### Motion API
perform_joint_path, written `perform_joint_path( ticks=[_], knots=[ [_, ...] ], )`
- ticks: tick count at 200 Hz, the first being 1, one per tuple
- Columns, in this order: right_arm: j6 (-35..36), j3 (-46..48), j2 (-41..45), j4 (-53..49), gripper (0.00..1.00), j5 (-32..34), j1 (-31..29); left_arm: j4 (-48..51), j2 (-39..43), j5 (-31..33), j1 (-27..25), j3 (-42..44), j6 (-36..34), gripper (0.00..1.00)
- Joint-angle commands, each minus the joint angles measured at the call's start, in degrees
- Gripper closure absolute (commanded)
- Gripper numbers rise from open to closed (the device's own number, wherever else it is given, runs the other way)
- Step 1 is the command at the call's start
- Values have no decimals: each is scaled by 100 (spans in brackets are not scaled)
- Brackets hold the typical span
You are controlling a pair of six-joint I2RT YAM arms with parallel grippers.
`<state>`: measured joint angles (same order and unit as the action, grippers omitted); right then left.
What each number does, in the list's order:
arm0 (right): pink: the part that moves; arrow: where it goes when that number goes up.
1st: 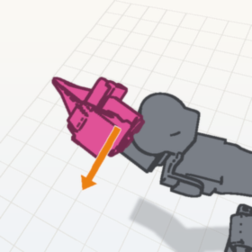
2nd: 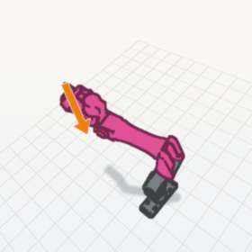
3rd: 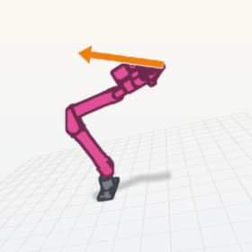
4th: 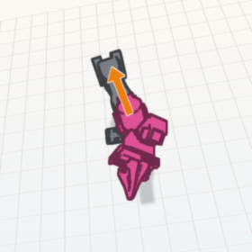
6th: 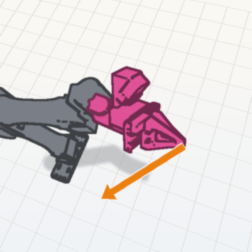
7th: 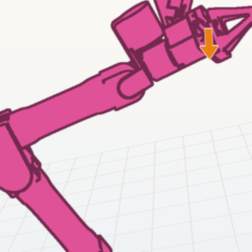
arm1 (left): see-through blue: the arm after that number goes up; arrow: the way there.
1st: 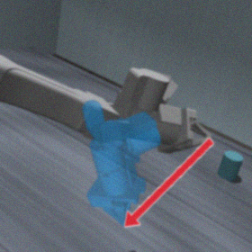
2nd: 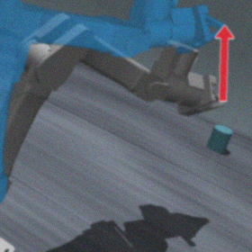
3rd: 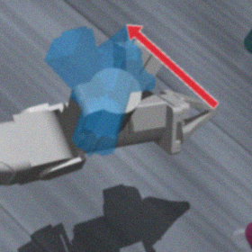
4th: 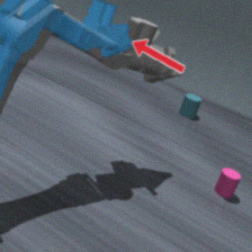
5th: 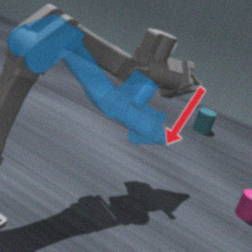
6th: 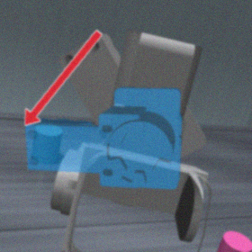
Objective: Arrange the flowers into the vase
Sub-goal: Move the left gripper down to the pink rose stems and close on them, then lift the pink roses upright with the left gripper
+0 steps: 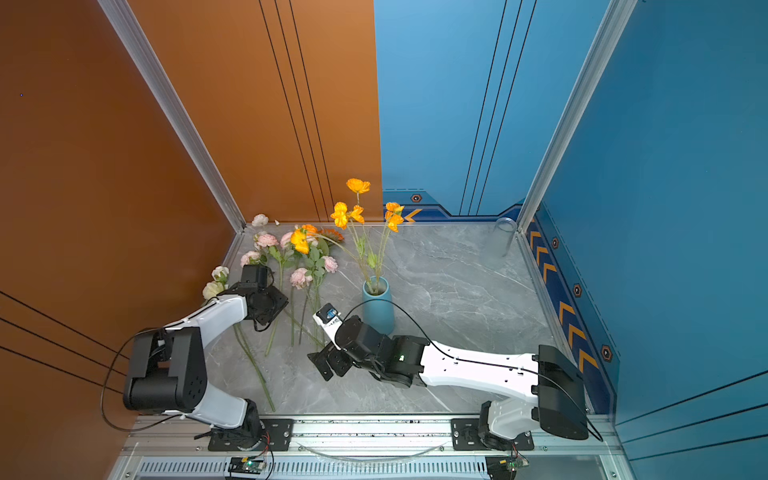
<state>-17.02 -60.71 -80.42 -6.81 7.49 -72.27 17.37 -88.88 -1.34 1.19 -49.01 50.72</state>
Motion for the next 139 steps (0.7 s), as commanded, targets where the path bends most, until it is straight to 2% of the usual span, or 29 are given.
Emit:
perform_joint_path(
  ticks=[1,52,139],
  knots=[
    [-83,30,160,76,0,-37,27,-88,-147,239,-38,-225,78,60],
    [-100,144,269,85,0,-4,46,-89,-436,313,-83,-219,148,66],
    [-118,199,290,57,0,-78,143,-220,-709,330,-207,-63,333,69]
  ],
)
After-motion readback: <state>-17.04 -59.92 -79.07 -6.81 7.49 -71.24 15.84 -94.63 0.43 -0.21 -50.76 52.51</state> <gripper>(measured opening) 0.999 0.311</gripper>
